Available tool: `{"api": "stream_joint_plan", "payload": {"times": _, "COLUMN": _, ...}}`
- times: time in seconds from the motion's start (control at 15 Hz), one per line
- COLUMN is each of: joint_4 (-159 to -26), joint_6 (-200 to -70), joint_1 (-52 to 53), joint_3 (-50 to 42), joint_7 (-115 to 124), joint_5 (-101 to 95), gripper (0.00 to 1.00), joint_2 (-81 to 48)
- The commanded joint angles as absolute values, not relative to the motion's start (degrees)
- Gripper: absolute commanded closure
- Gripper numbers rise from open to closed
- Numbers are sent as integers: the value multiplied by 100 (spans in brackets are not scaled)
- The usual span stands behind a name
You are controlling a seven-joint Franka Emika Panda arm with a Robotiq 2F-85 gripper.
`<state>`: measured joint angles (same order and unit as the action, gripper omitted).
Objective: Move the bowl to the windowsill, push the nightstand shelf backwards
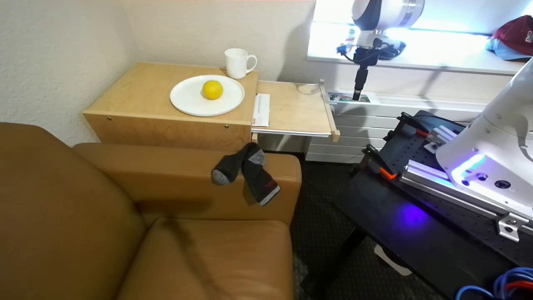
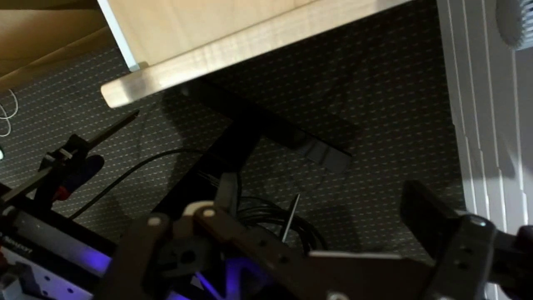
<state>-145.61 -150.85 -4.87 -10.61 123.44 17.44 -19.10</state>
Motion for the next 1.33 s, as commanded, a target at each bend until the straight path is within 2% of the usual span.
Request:
{"api": "stream_joint_plan", "payload": {"times": 0.0, "joint_4": -14477, "joint_6": -15070, "joint_1": -414, "joint_3": -1073, "joint_7": 12443, "joint_5": 1743, "gripper": 0, "joint_2": -2046}}
{"api": "stream_joint_plan", "payload": {"times": 0.33, "joint_4": -14225, "joint_6": -15121, "joint_1": -391, "joint_3": -1057, "joint_7": 12578, "joint_5": 1822, "gripper": 0, "joint_2": -2426}}
{"api": "stream_joint_plan", "payload": {"times": 1.0, "joint_4": -13756, "joint_6": -16373, "joint_1": -345, "joint_3": -820, "joint_7": 13575, "joint_5": 2823, "gripper": 0, "joint_2": -3822}}
{"api": "stream_joint_plan", "payload": {"times": 1.13, "joint_4": -13648, "joint_6": -16351, "joint_1": -578, "joint_3": -578, "joint_7": 13578, "joint_5": 2949, "gripper": 0, "joint_2": -3974}}
{"api": "stream_joint_plan", "payload": {"times": 1.27, "joint_4": -13754, "joint_6": -16240, "joint_1": -423, "joint_3": -738, "joint_7": 13590, "joint_5": 2789, "gripper": 0, "joint_2": -3880}}
